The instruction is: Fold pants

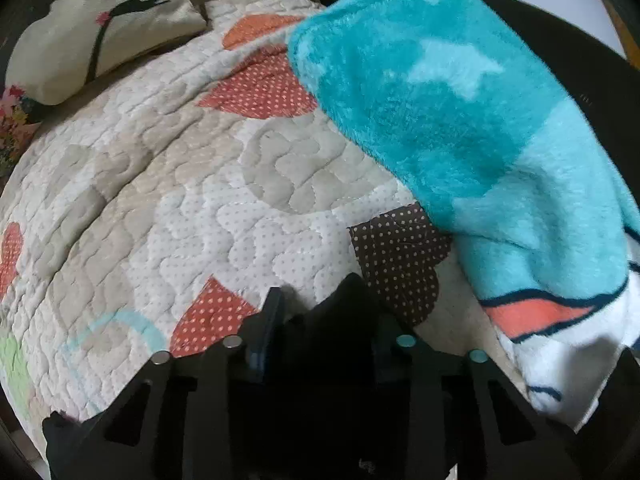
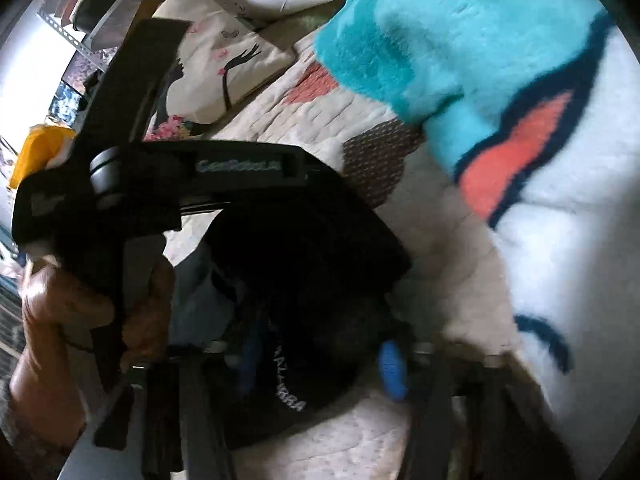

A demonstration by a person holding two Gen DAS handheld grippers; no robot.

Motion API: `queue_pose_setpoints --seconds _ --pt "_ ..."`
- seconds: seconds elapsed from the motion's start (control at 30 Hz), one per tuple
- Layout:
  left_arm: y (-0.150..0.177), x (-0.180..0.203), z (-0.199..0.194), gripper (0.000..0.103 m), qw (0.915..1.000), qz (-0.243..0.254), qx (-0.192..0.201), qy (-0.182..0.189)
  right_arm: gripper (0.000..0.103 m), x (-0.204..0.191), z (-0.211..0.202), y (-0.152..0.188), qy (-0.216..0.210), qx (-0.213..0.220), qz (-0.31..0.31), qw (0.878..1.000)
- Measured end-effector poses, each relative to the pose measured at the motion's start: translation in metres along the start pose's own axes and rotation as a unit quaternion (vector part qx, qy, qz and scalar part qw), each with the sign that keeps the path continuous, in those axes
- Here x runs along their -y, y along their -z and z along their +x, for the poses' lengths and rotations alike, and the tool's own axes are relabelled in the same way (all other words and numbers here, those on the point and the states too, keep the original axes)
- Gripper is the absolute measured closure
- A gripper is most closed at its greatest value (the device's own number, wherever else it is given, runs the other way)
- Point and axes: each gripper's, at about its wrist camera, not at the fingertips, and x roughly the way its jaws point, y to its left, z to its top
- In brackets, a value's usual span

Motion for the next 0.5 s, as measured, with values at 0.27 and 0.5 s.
queue_pose_setpoints --seconds 0.27,0.5 --pt "0.014 -0.023 -0.066 0.077 0.9966 -0.048 0.061 0.028 0.079 -0.037 -0.031 -0.003 -0.034 0.023 -0.077 0.996" --pt "0.059 -0.066 -0.146 0.077 0.9832 -0.116 0.126 0.064 0.079 -0.119 -0.058 0.026 -0.051 0.047 -0.223 0.972"
